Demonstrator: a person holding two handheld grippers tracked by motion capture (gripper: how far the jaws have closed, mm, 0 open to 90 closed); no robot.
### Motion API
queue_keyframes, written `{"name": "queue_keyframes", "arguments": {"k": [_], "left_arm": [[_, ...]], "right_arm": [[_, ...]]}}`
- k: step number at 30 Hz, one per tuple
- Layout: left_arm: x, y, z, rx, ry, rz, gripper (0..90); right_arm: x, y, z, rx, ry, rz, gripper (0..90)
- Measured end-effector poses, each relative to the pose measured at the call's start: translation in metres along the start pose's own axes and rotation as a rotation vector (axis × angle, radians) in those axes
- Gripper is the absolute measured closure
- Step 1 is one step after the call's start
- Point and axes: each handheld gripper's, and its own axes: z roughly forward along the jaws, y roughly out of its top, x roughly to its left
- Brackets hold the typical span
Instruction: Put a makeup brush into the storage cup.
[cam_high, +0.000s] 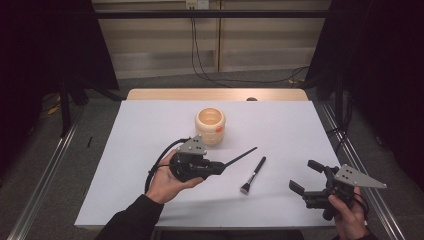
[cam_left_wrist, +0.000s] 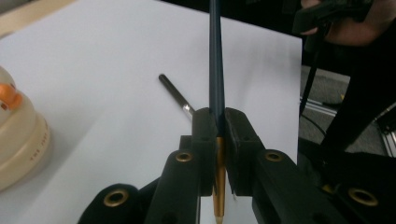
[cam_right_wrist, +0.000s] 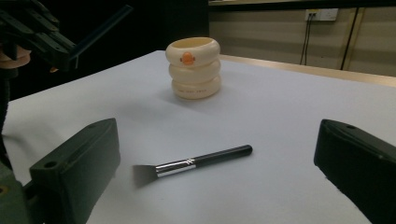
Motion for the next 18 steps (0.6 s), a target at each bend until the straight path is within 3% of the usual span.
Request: {"name": "queue_keyframes", "arguments": {"k": [4, 6, 10, 12, 18], "left_arm": [[0.001, 0.008, -0.002, 0.048, -0.015, 0.025, 83.6], [0.002, 0.011, -0.002, 0.062, -0.012, 0.027, 83.6], [0.004, 0.013, 0.001, 0.111, -0.003, 0.044, 83.6], [0.003, 0.012, 0.002, 0.116, -0.007, 0.037, 83.6], [0.003, 0.007, 0.010, 0.161, -0.014, 0.024, 83.6]], "right_arm": [[-0.001, 0.006, 0.003, 0.021, 0.057, 0.075, 0.1], [0.001, 0.009, 0.005, 0.017, 0.047, 0.026, 0.1], [0.003, 0.014, 0.008, 0.030, 0.078, -0.020, 0.1], [0.004, 0.016, 0.012, 0.030, 0.078, -0.068, 0.1], [0.007, 0.020, 0.021, 0.050, 0.099, -0.136, 0.1]]}}
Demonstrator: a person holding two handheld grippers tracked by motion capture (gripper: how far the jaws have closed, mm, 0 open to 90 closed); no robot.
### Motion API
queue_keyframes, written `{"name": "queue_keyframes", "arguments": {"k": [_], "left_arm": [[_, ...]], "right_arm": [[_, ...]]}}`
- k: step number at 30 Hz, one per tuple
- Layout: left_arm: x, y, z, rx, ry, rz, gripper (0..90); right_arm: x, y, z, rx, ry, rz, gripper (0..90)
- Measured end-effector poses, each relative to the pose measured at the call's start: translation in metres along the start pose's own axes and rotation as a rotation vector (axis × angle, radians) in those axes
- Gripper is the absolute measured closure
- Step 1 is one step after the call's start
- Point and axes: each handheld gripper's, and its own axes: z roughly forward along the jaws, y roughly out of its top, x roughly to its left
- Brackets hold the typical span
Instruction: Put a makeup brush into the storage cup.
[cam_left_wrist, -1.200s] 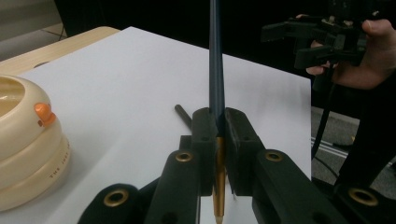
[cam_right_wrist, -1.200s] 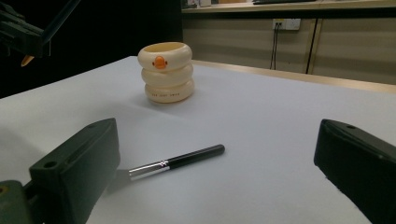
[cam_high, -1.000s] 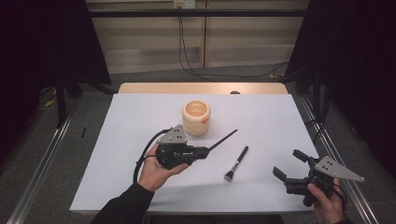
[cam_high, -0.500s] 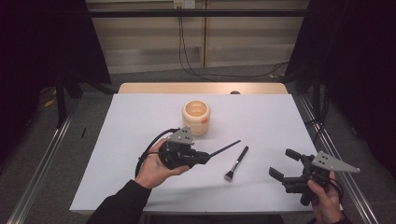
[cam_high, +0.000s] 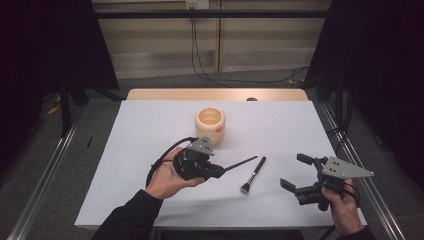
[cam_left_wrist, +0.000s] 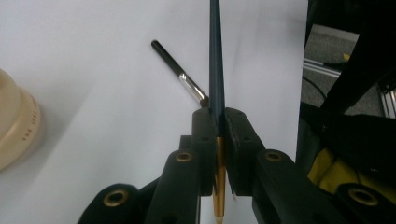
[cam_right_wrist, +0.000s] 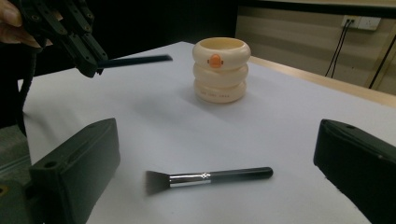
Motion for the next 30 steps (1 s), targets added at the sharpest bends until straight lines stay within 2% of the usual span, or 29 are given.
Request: {"name": "queue_keyframes", "arguments": {"k": [4, 5, 9, 10, 11, 13, 20, 21, 24, 25, 27, 29, 30], "left_arm": [[0.001, -0.001, 0.003, 0.028, -0.003, -0.009, 83.6], [0.002, -0.001, 0.003, 0.042, -0.007, -0.001, 83.6], [0.001, -0.001, 0.006, 0.071, -0.014, -0.007, 83.6], [0.002, -0.001, 0.007, 0.084, -0.013, 0.002, 83.6], [0.002, -0.001, 0.007, 0.087, -0.014, 0.001, 83.6], [0.001, -0.001, 0.008, 0.079, -0.017, -0.006, 83.6], [-0.002, 0.001, 0.013, 0.130, -0.020, 0.003, 83.6], [-0.002, 0.002, 0.014, 0.137, -0.024, 0.010, 83.6], [-0.002, 0.004, 0.014, 0.137, -0.023, 0.007, 83.6], [-0.002, 0.005, 0.014, 0.136, -0.015, 0.012, 83.6], [-0.001, 0.008, 0.014, 0.141, -0.027, 0.010, 83.6], [-0.002, 0.011, 0.017, 0.157, -0.036, 0.024, 83.6], [-0.003, 0.011, 0.018, 0.159, -0.030, 0.018, 83.6]], "right_arm": [[0.001, 0.005, 0.002, 0.023, 0.027, -0.023, 0.7], [0.002, 0.007, 0.004, 0.027, 0.037, -0.028, 0.6], [0.005, 0.014, 0.010, 0.090, 0.094, -0.033, 0.5], [0.005, 0.016, 0.012, 0.098, 0.104, -0.036, 0.8], [0.006, 0.017, 0.013, 0.110, 0.122, -0.041, 0.8], [0.007, 0.020, 0.016, 0.122, 0.129, -0.044, 2.3], [0.003, 0.024, 0.022, 0.140, 0.159, -0.044, 11.1], [0.002, 0.025, 0.023, 0.147, 0.178, -0.028, 10.9], [-0.001, 0.028, 0.025, 0.172, 0.215, -0.023, 10.8], [-0.001, 0.029, 0.026, 0.176, 0.224, -0.024, 10.8], [0.001, 0.032, 0.027, 0.193, 0.225, -0.043, 9.8], [0.001, 0.036, 0.030, 0.208, 0.249, -0.047, 9.9], [0.001, 0.039, 0.032, 0.213, 0.258, -0.055, 10.3]]}}
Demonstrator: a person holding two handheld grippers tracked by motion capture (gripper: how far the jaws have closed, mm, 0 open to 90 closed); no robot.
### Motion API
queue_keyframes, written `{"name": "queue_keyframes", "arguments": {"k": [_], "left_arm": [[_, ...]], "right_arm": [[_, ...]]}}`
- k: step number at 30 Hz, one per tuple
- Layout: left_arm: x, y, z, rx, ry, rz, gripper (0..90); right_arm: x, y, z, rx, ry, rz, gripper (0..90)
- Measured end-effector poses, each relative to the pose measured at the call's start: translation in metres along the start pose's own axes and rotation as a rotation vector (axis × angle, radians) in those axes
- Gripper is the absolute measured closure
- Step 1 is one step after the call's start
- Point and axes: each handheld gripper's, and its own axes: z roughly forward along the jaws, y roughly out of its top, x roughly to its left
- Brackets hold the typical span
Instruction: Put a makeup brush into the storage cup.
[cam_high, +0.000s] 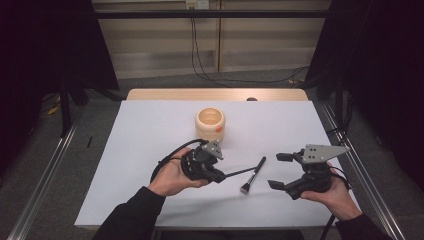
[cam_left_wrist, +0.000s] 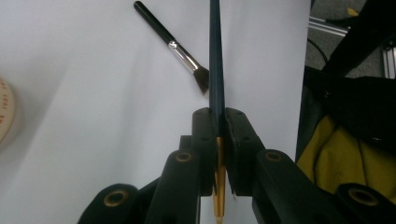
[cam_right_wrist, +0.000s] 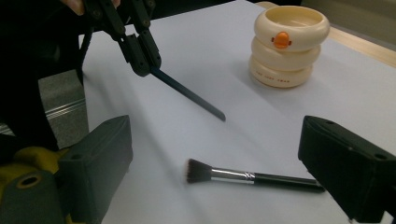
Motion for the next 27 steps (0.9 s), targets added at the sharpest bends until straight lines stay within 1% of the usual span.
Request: {"name": "queue_keyframes", "arguments": {"k": [1, 2, 3, 4, 5, 6, 7, 8, 10, 11, 12, 13, 14, 15, 16, 17, 19, 20, 21, 22, 23, 24, 25, 27], "left_arm": [[0.000, 0.001, 0.001, 0.007, -0.009, 0.007, 83.6], [-0.001, 0.001, 0.002, 0.016, -0.010, 0.012, 83.6], [-0.001, 0.002, 0.002, 0.028, -0.004, 0.018, 83.6], [-0.001, 0.001, 0.003, 0.026, -0.014, 0.011, 83.6], [-0.001, 0.001, 0.004, 0.028, -0.008, 0.016, 83.6], [-0.001, 0.001, 0.004, 0.029, -0.007, 0.009, 83.6], [0.000, 0.001, 0.004, 0.035, -0.009, 0.016, 83.6], [-0.001, 0.000, 0.003, 0.037, 0.001, 0.011, 83.6], [0.000, 0.000, 0.003, 0.051, -0.012, 0.018, 83.6], [0.000, 0.000, 0.003, 0.049, -0.009, 0.021, 83.6], [-0.002, 0.000, 0.004, 0.063, -0.007, 0.026, 83.6], [-0.003, 0.000, 0.004, 0.063, 0.002, 0.032, 83.5], [-0.003, 0.000, 0.005, 0.072, -0.001, 0.046, 83.6], [-0.005, 0.001, 0.006, 0.081, 0.002, 0.044, 83.6], [-0.004, 0.001, 0.006, 0.090, 0.007, 0.052, 83.6], [-0.005, 0.001, 0.007, 0.094, 0.001, 0.046, 83.6], [-0.004, 0.002, 0.008, 0.094, 0.000, 0.055, 83.5], [-0.005, 0.001, 0.009, 0.098, -0.006, 0.040, 83.6], [-0.005, 0.001, 0.009, 0.116, -0.005, 0.051, 83.6], [-0.005, 0.002, 0.010, 0.121, 0.005, 0.045, 83.6], [-0.006, 0.002, 0.011, 0.136, 0.007, 0.036, 83.6], [-0.006, 0.002, 0.011, 0.132, 0.000, 0.039, 83.5], [-0.005, 0.002, 0.011, 0.134, -0.009, 0.041, 83.6], [-0.004, 0.002, 0.011, 0.137, -0.006, 0.033, 83.6]], "right_arm": [[0.000, 0.003, 0.001, 0.008, 0.008, -0.014, 11.0], [-0.001, 0.005, 0.002, 0.011, 0.021, -0.027, 12.4], [-0.002, 0.007, 0.004, 0.023, 0.037, -0.027, 13.0], [-0.003, 0.009, 0.005, 0.041, 0.040, -0.037, 13.0], [-0.003, 0.011, 0.007, 0.052, 0.040, -0.047, 12.9], [-0.005, 0.013, 0.008, 0.060, 0.048, -0.049, 13.2], [-0.006, 0.015, 0.010, 0.078, 0.056, -0.050, 14.8], [-0.007, 0.016, 0.011, 0.093, 0.062, -0.061, 17.3], [-0.010, 0.020, 0.014, 0.126, 0.082, -0.068, 16.4], [-0.011, 0.021, 0.016, 0.140, 0.090, -0.072, 15.6], [-0.011, 0.023, 0.018, 0.163, 0.102, -0.073, 13.9], [-0.012, 0.025, 0.021, 0.188, 0.108, -0.083, 13.7], [-0.012, 0.028, 0.023, 0.210, 0.114, -0.086, 13.7], [-0.013, 0.030, 0.025, 0.227, 0.125, -0.097, 13.7], [-0.013, 0.033, 0.027, 0.240, 0.131, -0.099, 13.6], [-0.013, 0.035, 0.028, 0.253, 0.129, -0.107, 13.1], [-0.013, 0.040, 0.033, 0.287, 0.156, -0.137, 13.0], [-0.013, 0.041, 0.035, 0.303, 0.163, -0.137, 13.6], [-0.013, 0.043, 0.038, 0.338, 0.172, -0.159, 16.7], [-0.012, 0.044, 0.040, 0.354, 0.181, -0.168, 18.4], [-0.012, 0.045, 0.042, 0.382, 0.206, -0.163, 20.9], [-0.012, 0.046, 0.044, 0.395, 0.216, -0.178, 25.3], [-0.011, 0.047, 0.046, 0.409, 0.227, -0.186, 26.2], [-0.010, 0.050, 0.051, 0.442, 0.265, -0.216, 32.0]]}}
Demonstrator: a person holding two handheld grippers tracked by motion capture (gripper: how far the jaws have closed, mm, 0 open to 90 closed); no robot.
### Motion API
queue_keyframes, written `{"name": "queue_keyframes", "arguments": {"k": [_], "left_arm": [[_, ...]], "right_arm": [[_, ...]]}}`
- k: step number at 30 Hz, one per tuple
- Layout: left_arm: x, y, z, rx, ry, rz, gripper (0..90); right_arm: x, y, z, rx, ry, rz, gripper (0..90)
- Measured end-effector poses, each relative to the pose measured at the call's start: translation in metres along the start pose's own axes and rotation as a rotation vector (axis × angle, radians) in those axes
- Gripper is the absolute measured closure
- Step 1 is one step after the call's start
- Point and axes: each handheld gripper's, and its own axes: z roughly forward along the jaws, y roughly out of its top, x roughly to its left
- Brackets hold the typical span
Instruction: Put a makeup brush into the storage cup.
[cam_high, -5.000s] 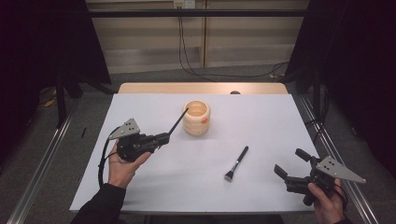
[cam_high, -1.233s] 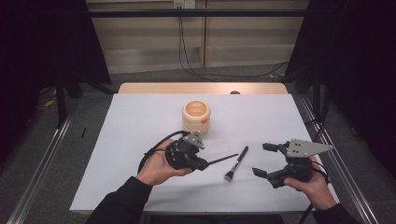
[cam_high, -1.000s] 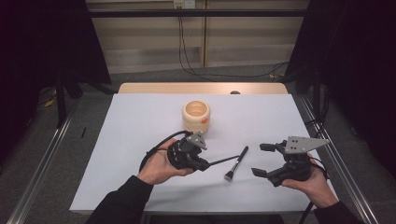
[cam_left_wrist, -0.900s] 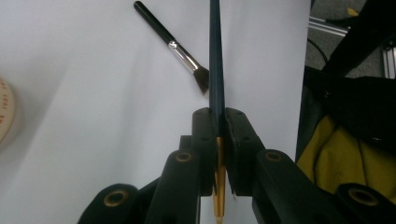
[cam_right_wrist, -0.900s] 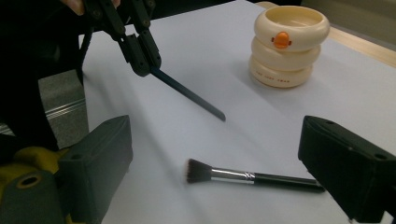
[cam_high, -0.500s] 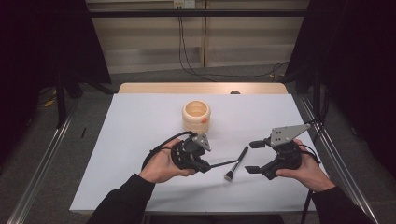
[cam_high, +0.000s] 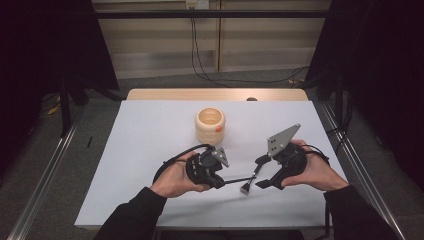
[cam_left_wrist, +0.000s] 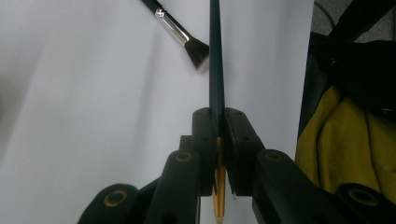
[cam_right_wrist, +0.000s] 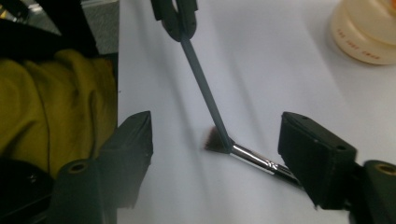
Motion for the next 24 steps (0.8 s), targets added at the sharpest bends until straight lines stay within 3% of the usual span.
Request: {"name": "queue_keyframes", "arguments": {"k": [7, 8, 12, 17, 18, 24], "left_arm": [[-0.001, 0.000, 0.003, 0.029, -0.007, 0.012, 83.5], [0.000, 0.000, 0.002, 0.045, -0.018, 0.040, 83.5], [-0.002, -0.001, 0.004, 0.022, -0.011, 0.002, 83.5], [-0.003, -0.001, 0.005, 0.028, -0.015, 0.028, 83.6], [-0.003, -0.001, 0.005, 0.026, -0.024, 0.019, 83.6], [-0.004, -0.001, 0.007, 0.027, -0.031, 0.020, 83.5]], "right_arm": [[0.001, 0.015, 0.014, 0.129, 0.043, -0.066, 41.9], [0.002, 0.016, 0.018, 0.150, 0.040, -0.072, 43.9], [0.004, 0.017, 0.027, 0.222, 0.047, -0.066, 46.7], [0.000, 0.014, 0.031, 0.222, 0.053, -0.063, 51.7], [-0.001, 0.013, 0.032, 0.220, 0.059, -0.067, 56.0], [-0.003, 0.010, 0.040, 0.222, 0.084, -0.066, 62.2]]}}
